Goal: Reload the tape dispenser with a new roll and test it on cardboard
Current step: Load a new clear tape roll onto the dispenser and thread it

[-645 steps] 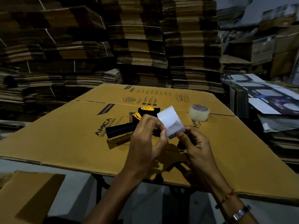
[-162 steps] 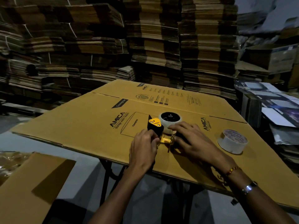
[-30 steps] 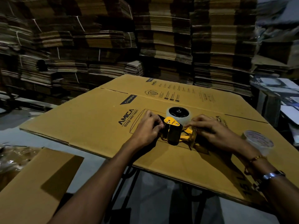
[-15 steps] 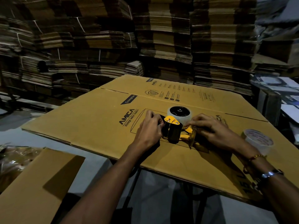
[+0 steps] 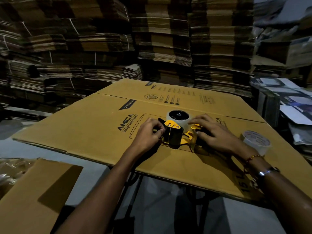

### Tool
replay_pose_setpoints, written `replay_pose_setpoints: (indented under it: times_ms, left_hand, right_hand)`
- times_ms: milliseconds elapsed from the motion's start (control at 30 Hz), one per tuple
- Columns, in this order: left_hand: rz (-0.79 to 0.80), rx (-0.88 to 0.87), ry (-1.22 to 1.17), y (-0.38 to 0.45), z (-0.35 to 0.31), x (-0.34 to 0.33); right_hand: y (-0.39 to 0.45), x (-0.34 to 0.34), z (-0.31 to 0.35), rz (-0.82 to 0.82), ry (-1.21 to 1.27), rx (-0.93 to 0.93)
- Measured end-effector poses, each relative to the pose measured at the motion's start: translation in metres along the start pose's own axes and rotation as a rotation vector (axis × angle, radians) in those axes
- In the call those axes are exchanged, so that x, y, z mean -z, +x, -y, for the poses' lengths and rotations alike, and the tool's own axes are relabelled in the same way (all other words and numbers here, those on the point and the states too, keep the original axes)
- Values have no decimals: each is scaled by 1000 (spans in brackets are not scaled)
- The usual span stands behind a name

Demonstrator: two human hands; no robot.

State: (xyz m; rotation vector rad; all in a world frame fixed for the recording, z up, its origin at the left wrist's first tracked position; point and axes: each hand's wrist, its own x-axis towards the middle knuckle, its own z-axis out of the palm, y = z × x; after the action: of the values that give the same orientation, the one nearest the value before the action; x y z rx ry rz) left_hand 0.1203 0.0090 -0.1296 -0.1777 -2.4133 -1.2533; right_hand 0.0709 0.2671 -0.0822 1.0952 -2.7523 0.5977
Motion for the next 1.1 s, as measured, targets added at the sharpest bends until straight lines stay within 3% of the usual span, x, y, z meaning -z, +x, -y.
replay_pose_setpoints:
  times_ms: [400,867,1100]
  left_hand:
    - [29,22,-5,1,3,3]
    - [45,7,-37,6,11,2]
    - [22,-5,-53,6,11,0]
  right_hand:
    - [-1,24,-1,311,77,102]
    - [12,16,-5,224,103,130]
    - [21,-3,2,46,4,109]
